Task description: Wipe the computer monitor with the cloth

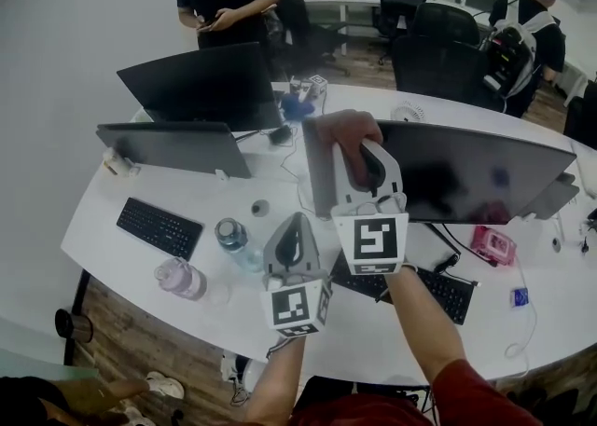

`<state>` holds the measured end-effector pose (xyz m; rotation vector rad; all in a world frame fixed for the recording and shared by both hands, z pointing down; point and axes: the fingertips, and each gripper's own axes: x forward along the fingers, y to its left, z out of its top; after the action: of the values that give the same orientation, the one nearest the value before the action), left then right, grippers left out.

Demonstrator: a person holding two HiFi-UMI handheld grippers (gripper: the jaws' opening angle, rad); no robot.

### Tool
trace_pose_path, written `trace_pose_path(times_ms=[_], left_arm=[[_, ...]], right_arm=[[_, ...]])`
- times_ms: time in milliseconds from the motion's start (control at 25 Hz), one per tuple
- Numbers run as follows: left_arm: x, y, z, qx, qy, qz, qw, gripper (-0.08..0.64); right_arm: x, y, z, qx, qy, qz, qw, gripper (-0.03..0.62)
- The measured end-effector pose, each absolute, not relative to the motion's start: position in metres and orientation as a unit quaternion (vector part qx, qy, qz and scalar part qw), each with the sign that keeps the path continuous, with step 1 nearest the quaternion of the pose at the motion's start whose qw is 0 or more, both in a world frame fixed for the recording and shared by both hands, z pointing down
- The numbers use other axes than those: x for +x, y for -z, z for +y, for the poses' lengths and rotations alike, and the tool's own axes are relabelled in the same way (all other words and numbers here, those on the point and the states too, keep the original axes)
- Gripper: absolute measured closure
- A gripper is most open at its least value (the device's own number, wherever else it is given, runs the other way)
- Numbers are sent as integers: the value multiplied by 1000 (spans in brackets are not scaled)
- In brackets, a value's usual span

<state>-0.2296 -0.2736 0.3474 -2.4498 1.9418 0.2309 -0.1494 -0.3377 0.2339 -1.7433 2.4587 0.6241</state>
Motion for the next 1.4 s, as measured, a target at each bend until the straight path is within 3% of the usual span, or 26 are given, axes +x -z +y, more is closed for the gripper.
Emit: trace_pose_path(times_ms=[1400], left_arm=[[-13, -342, -270, -865, -55, 499, 12, 537]], right_arm=[[98, -227, -301, -678, -215, 703, 22, 516]])
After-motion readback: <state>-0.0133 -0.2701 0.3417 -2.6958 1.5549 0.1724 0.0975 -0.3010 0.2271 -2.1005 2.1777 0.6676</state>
